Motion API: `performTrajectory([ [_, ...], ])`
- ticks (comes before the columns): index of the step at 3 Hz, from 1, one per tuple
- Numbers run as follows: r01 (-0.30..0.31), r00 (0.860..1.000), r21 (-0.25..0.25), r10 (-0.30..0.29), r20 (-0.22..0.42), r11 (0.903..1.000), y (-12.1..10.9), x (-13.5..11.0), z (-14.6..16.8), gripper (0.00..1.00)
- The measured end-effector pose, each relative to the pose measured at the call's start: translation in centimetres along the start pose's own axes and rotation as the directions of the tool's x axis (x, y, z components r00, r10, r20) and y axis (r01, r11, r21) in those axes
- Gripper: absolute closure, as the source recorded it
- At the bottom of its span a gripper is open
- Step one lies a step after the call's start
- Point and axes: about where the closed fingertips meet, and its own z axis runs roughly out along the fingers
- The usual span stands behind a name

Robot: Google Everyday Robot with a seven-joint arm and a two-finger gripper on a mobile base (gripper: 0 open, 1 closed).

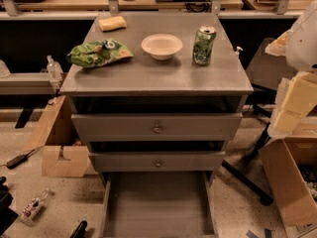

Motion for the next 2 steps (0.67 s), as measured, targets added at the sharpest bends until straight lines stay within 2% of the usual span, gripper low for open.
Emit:
performTrajectory([
  [1,0.000,1.000,0.000,0.000,0.000,1.0000,0.00,0.00,0.00,0.00],
  [2,-0.020,0.999,0.033,0.018,0.050,0.9993,-0.87,0.11,0.24,0.00],
])
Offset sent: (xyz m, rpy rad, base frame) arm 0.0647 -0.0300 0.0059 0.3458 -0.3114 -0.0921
